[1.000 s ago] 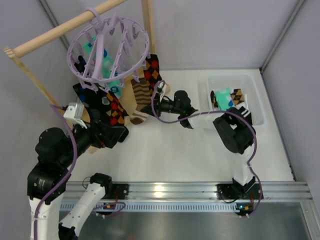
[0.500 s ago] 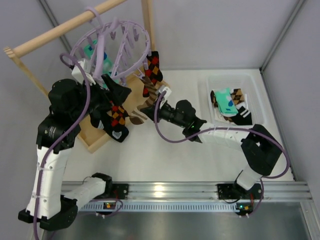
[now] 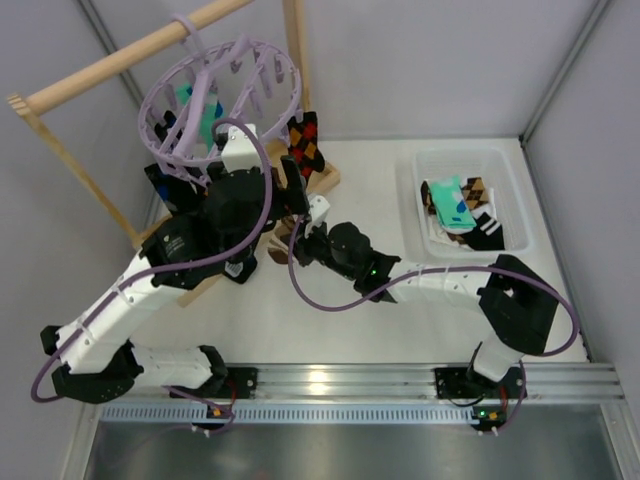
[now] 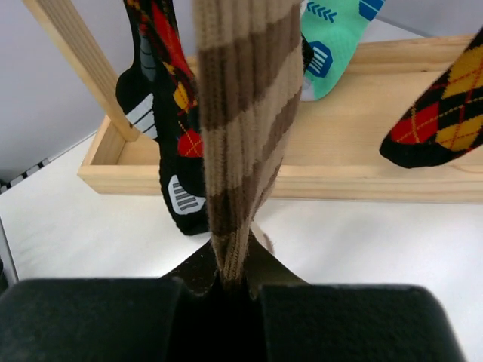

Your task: Remove the socks clipped to the hanger

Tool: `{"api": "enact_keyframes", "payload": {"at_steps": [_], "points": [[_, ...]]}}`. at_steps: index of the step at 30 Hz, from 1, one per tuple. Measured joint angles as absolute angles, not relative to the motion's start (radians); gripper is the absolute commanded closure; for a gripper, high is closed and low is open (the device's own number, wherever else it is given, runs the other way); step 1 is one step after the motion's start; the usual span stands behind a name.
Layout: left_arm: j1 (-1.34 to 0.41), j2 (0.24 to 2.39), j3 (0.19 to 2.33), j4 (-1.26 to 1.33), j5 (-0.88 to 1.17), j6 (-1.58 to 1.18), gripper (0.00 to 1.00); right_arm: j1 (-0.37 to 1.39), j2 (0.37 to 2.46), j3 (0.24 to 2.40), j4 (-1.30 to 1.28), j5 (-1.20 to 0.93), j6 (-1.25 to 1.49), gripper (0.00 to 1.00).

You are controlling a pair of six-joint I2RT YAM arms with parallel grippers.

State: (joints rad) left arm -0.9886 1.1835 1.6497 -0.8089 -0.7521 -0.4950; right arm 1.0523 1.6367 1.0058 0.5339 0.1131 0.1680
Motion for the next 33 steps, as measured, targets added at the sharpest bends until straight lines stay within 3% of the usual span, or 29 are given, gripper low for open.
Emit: {"api": "enact_keyframes", "payload": {"at_steps": [10,33], "points": [[-0.98,1.332,1.736,-0.811,-0.986,-0.468,0.02,1.093,1.637,0.994,0.554,0.167,0.186,1.0],[-0.777,1.349,1.737,-0.816,-1.026,-0.455,0.16,1.103,1.637,0.995,0.558,0.169,0.181,1.0]]}}
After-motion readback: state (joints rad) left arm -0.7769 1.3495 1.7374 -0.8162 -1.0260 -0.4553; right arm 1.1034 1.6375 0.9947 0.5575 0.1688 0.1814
